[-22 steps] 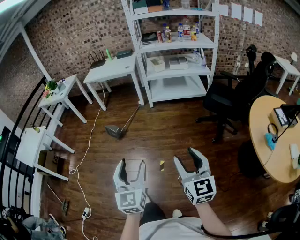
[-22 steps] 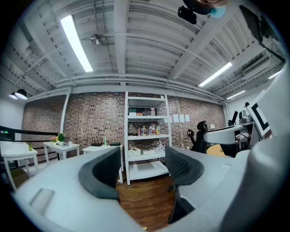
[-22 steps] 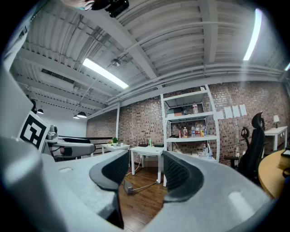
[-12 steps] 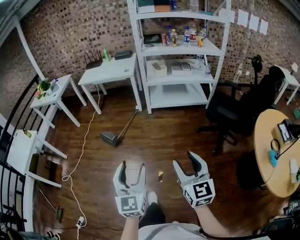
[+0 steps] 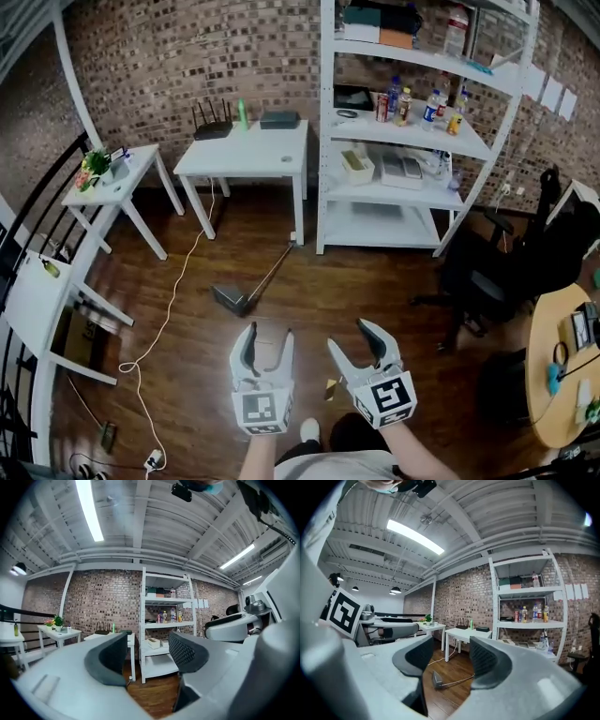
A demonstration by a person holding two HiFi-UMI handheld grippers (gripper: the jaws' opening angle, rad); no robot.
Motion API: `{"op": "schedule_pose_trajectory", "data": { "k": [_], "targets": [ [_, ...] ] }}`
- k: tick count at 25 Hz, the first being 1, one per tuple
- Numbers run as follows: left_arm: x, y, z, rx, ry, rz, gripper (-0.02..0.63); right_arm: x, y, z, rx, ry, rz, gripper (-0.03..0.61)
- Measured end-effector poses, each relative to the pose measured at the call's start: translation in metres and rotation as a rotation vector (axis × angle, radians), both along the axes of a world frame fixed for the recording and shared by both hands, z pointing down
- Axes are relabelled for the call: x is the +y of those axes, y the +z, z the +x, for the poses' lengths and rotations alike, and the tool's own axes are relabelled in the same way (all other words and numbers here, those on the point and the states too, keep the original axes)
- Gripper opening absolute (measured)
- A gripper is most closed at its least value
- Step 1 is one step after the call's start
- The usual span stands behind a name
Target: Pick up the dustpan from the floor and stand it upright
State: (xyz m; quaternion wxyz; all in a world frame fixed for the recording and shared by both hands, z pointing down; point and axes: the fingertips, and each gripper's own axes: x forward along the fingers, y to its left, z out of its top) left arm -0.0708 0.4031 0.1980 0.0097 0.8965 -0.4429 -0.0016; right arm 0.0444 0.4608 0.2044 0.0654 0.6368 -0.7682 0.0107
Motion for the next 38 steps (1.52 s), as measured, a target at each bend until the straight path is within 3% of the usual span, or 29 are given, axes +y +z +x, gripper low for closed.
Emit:
{"op": "schedule_pose_trajectory", "data": {
  "k": [8,16,22,30,38],
  "targets": [
    [-0.103,0.022,0.023,-0.027,-0.038,-0.023,0.278,-0.123,0.018,0.023,-0.024,-0.078,-0.024,0.271],
    [-0.210,0.021,0.104,-0.064,-0.050,-0.014,0.265,-0.246,0.010,0.095,-0.080,-0.155,0.044,0.278],
    [-0.261,0.037,0.148,-0.101,-0.051,-0.044,0.261,-0.305,0.035,0.141,-0.164,-0.147,-0.014,0.278],
    [-0.339,0.063,0.142,-0.118,-0.081,-0.069,0.258,-0.380,0.066,0.144,-0.165,-0.169,-0.082,0.278],
    [-0.458,0.094,0.123,-0.110,-0.064,-0.075,0.250,-0.500,0.098,0.123,-0.108,-0.172,-0.156,0.278]
  ]
}}
